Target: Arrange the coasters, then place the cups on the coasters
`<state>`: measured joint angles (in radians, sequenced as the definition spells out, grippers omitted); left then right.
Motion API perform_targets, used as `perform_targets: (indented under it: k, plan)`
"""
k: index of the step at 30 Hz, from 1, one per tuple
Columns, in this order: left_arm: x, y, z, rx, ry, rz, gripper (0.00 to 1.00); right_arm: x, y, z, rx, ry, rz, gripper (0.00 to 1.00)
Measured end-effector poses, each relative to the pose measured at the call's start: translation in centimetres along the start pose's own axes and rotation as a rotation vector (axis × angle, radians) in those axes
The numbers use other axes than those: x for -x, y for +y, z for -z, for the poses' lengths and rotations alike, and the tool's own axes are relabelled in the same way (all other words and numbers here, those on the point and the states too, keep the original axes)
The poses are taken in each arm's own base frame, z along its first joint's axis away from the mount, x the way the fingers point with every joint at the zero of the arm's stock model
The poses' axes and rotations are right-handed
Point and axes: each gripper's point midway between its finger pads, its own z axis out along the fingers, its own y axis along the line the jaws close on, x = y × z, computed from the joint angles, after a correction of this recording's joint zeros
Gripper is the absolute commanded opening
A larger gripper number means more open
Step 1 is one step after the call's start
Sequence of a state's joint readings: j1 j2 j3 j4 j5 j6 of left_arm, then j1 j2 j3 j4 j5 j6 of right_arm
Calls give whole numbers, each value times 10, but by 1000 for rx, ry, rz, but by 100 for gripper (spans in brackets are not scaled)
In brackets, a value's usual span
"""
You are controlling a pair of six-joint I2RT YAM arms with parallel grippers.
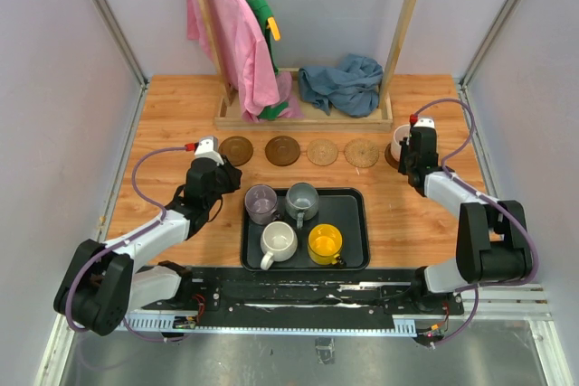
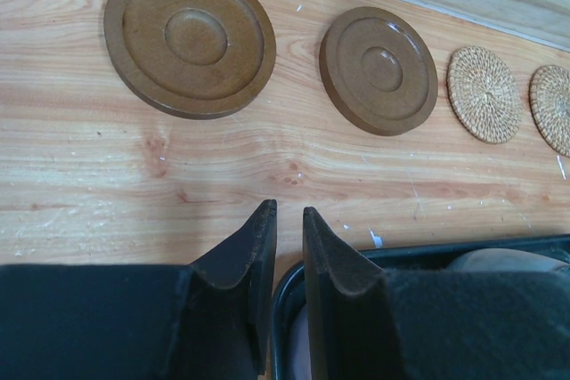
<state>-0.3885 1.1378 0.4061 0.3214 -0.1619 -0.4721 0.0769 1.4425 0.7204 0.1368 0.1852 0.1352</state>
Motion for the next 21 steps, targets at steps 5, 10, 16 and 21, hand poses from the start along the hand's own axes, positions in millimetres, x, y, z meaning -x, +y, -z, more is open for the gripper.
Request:
perform_targets:
  k: [5, 10, 16, 21]
  plan:
    - [0, 0, 0, 1, 1, -1, 22, -3, -1, -2, -2, 10, -5, 1]
    - [-1, 0, 0, 1, 2, -1, 22, -3, -1, -2, -3, 10, -17, 1]
    - [-1, 1, 0, 2, 4, -1, 22, -3, 0, -2, -4, 11, -29, 9]
    - [-1, 1, 0, 2, 4, -2, 22, -4, 0, -2, -3, 14, -42, 20]
